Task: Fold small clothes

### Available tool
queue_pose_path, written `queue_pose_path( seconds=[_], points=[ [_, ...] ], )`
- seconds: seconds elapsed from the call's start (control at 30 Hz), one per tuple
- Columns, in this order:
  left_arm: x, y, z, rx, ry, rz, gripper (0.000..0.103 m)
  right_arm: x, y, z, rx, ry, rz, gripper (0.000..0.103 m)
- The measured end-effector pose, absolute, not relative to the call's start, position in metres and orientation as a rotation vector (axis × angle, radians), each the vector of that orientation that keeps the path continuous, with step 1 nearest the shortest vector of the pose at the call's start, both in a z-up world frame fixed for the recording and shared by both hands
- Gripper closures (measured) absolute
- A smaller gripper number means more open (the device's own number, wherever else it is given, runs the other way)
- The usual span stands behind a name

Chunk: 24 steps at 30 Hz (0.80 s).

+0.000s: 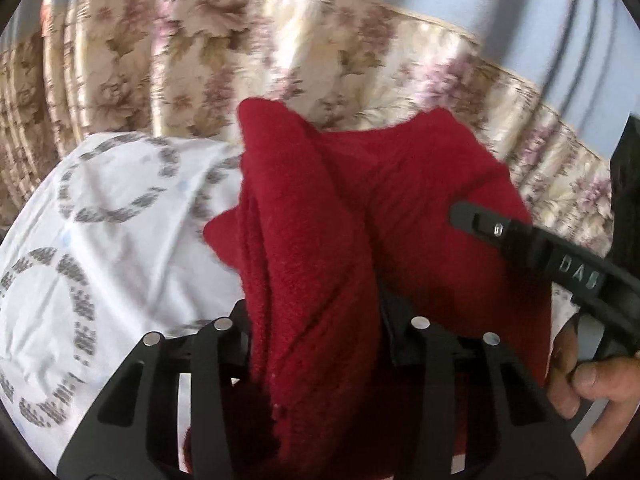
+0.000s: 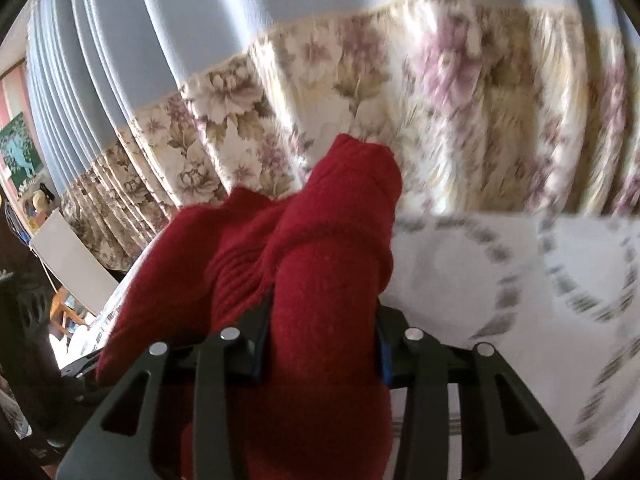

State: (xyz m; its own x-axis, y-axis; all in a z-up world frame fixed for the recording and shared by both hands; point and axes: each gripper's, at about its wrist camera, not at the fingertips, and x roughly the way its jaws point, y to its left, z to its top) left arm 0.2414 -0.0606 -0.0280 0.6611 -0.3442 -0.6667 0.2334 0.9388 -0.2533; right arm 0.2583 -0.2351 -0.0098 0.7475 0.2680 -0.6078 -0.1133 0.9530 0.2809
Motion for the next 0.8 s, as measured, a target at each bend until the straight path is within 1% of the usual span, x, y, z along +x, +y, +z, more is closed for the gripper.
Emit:
queue_pose_path(
  seconds=[0.13,0.27,0.4,0.47,0.5,0.53,0.6,0.63,0.67,0.7,0.73,0.8],
  points=[
    [0.232,-0.115,0.001,-0.128,0.746,-0.392,0.06,0.243,-0.29,0.024,0.216,0.67,0.184,0.063],
    [0.234,-0.183,0.008,-0.139,0.739,-0.446,0.059,0.232,-0.356,0.038,0.177,0.66,0.115,0.063],
    [0.241,-0.252,-0.01,-0.118,0.783,-0.479,0.058,0.236,-0.413,0.023,0.144,0.701,0.043,0.063],
    [0.249,-0.278,-0.029,-0.097,0.828,-0.47,0.056,0.243,-0.435,0.0,0.136,0.749,0.002,0.062],
    [0.251,-0.288,-0.039,-0.08,0.848,-0.456,0.052,0.249,-0.443,-0.019,0.125,0.791,-0.026,0.062],
    [0.252,-0.293,-0.048,-0.063,0.829,-0.41,0.038,0.253,-0.447,-0.033,0.114,0.824,-0.057,0.06],
    [0.246,-0.301,-0.048,-0.008,0.772,-0.361,0.033,0.254,-0.455,-0.049,0.137,0.818,-0.087,0.049],
    [0.245,-0.299,-0.047,-0.007,0.77,-0.357,0.03,0.25,-0.46,-0.051,0.16,0.791,-0.098,0.045],
    [0.244,-0.298,-0.046,-0.006,0.771,-0.353,0.027,0.248,-0.461,-0.051,0.165,0.783,-0.113,0.038],
    [0.246,-0.295,-0.046,-0.002,0.775,-0.351,0.02,0.247,-0.462,-0.05,0.17,0.78,-0.124,0.034],
    [0.247,-0.29,-0.047,-0.01,0.781,-0.351,0.015,0.247,-0.463,-0.048,0.178,0.779,-0.13,0.032],
    [0.247,-0.275,-0.045,-0.048,0.797,-0.361,0.01,0.243,-0.463,-0.041,0.186,0.772,-0.139,0.03]
  ],
)
